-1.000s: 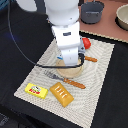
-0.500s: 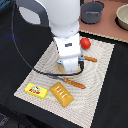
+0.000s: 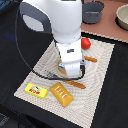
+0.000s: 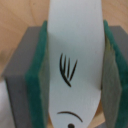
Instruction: Interact with the objects in diverse but meaningful ways.
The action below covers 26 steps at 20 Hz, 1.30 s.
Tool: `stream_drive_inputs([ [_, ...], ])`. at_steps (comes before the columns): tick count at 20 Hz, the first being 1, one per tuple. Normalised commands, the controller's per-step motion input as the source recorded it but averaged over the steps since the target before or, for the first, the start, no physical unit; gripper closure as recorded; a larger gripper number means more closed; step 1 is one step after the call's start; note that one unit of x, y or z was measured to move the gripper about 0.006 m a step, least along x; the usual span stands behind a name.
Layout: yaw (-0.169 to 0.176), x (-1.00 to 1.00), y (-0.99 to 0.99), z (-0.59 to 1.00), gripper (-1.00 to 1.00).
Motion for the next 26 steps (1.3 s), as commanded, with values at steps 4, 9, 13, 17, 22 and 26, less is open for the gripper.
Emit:
stream_drive_inputs([
  [4,0.0,0.39,0.28,0.16,-1.0],
  [9,-0.051,0.53,0.35,0.65,-1.0],
  [13,-0.157,0.55,0.37,0.88,-1.0],
  [17,-0.166,0.53,0.35,0.92,-1.0],
  [22,-0.13,0.54,0.47,0.86,-1.0],
  [26,-0.019,0.41,0.59,0.35,-1.0],
])
